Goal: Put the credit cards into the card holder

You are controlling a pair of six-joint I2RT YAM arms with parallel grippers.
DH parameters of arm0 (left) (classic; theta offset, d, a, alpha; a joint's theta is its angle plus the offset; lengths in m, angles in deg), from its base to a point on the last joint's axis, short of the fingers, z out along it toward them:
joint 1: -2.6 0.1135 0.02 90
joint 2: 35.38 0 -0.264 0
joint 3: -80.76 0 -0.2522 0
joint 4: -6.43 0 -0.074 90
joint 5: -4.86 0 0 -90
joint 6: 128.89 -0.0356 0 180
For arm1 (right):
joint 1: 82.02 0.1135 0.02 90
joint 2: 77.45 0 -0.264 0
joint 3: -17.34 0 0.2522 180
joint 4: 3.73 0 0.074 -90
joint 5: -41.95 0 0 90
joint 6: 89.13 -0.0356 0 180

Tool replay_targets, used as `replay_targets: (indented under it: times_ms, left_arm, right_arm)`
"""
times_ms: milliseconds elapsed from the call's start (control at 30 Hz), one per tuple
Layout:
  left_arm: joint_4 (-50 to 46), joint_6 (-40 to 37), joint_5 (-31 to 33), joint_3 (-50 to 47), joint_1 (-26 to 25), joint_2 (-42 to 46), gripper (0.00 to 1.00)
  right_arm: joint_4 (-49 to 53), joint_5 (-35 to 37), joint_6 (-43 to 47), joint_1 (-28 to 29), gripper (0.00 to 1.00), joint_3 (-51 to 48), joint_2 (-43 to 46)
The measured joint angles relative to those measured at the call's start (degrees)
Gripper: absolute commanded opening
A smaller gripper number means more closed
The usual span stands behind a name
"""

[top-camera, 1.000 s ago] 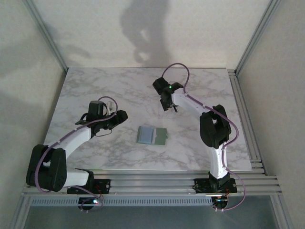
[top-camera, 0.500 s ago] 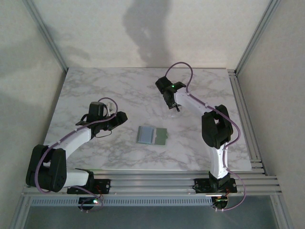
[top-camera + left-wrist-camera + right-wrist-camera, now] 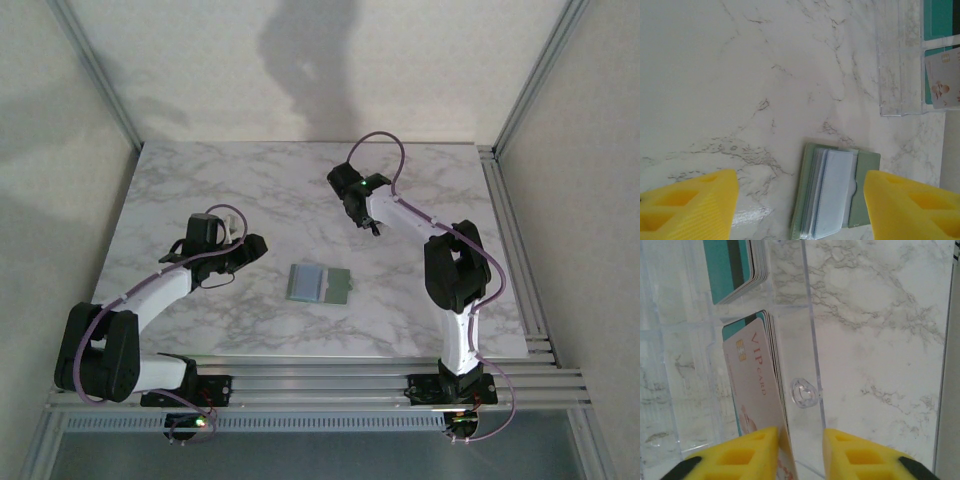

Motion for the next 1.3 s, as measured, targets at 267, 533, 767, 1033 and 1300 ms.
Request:
replay_targets:
  times_ms: [267, 533, 767, 1033, 1300]
  left_arm:
    - [0.02, -0.02, -0.02, 0.00, 0.00, -0.94, 0.65]
    - [0.02, -0.02, -0.04, 0.00, -0.22, -1.86, 0.65]
    - [0.00, -0.02, -0.02, 0.02, -0.24, -1.90, 0.65]
    - [-0.79, -0.22, 0.02, 0.44, -0.24, -1.95, 0.65]
    - [-2.10, -0.90, 1.05, 1.77, -0.24, -1.95, 0.65]
  right_arm:
    - [0.09, 2.19, 0.98, 0.11, 0.13, -0.44, 0.00]
    - [-0.02, 2.89, 1.77, 0.15, 0.01, -0.74, 0.00]
    - [0.26, 0.46, 1.77, 0.15, 0.01, -0.72, 0.00]
    - [5.62, -5.77, 2.05, -0.04, 0.10, 3.65, -0.48]
    - [9.29, -12.15, 2.75, -1.99, 0.15, 5.05, -1.88]
